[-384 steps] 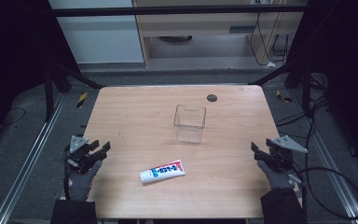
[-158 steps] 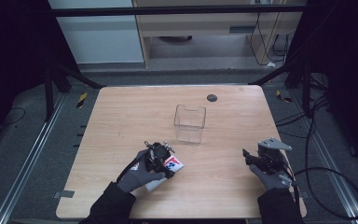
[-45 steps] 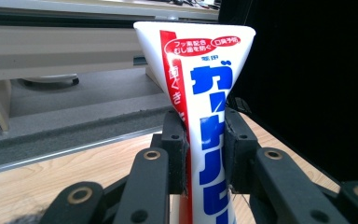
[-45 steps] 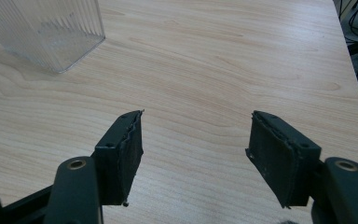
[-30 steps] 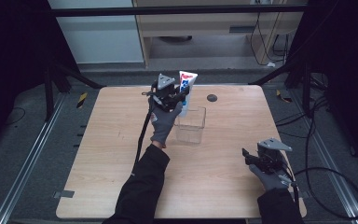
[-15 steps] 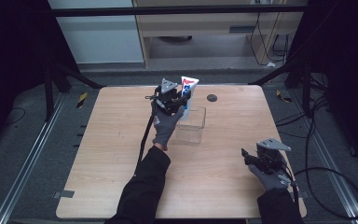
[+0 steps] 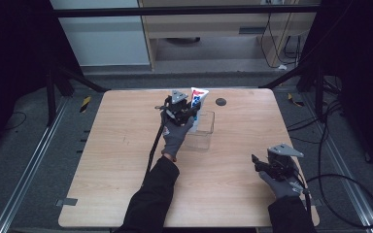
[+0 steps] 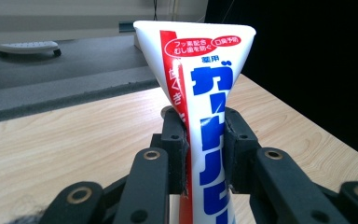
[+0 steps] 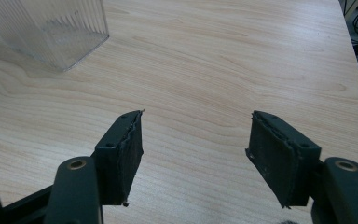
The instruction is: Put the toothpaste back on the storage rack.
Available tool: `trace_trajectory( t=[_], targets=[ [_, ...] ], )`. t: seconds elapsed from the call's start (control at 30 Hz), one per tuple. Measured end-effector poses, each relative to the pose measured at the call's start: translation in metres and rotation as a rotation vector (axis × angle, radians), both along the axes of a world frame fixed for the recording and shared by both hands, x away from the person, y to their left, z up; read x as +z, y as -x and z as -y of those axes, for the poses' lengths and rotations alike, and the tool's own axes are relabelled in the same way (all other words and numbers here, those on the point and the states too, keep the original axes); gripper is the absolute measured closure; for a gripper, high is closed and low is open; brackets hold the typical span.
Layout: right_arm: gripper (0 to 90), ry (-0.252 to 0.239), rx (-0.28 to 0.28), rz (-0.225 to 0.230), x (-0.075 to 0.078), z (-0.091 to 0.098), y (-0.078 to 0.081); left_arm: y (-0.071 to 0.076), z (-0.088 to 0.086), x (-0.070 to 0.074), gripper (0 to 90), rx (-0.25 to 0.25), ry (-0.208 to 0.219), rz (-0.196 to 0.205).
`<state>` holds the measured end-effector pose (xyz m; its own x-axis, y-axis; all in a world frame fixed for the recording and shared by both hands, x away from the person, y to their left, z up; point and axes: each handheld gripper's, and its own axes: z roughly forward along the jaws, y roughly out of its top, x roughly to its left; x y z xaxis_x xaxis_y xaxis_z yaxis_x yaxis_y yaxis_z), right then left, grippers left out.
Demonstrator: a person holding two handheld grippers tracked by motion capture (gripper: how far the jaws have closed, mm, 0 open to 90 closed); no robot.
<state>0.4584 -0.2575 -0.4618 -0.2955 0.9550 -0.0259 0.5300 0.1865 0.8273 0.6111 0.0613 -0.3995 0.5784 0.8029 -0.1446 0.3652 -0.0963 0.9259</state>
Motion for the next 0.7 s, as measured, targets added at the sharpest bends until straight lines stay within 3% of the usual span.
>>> trace_trajectory(
  t=[0.43,0.7],
  targets=[
    [34.9,0.005,0.000,-0.002,0.000,-0.001,0.000,0.006,0.001,-0.010,72.8,0.007,0.009,0.028],
    [34.9,0.005,0.002,0.002,0.000,0.000,0.000,-0.001,0.002,-0.019,72.8,0.011,0.012,0.013]
  ],
)
